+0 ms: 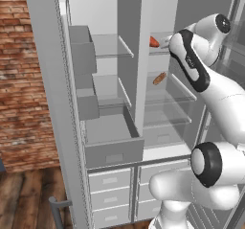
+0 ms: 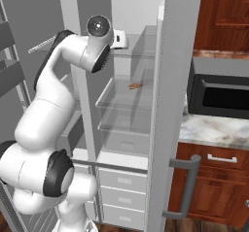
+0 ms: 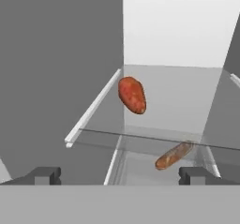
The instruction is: Take the carrot and sweet potato from the fridge shelf and place them in the freezer drawer to begin freezing them.
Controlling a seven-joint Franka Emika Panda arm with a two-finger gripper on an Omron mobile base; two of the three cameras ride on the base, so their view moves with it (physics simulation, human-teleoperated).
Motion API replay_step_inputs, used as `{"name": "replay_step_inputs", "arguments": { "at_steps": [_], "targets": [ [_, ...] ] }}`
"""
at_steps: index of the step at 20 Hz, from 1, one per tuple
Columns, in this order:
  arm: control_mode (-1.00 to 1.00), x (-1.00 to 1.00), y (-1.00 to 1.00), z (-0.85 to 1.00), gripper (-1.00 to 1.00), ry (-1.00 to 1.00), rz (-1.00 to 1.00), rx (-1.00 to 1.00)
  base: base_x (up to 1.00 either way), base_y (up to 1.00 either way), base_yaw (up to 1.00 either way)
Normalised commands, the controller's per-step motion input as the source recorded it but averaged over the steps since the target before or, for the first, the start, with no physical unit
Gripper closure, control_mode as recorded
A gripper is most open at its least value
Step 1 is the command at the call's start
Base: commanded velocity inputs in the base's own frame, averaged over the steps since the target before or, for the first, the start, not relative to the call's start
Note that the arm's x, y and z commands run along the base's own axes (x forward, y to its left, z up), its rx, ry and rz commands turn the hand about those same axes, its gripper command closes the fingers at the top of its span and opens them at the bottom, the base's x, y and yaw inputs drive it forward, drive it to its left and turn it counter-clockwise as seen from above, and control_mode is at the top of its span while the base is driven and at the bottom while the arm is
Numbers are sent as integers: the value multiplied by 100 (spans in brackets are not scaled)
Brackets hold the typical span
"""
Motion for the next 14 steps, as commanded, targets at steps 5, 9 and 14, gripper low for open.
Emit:
{"name": "replay_step_inputs", "arguments": {
  "at_steps": [5, 9, 14],
  "targets": [
    [-100, 52, 0, 0, -100, 11, 8, 5, 0, 0, 0],
    [-100, 39, 0, -8, -100, 4, 8, 0, 0, 0, 0],
    [-100, 30, 0, -17, -100, 2, 6, 0, 0, 0, 0]
  ]
}}
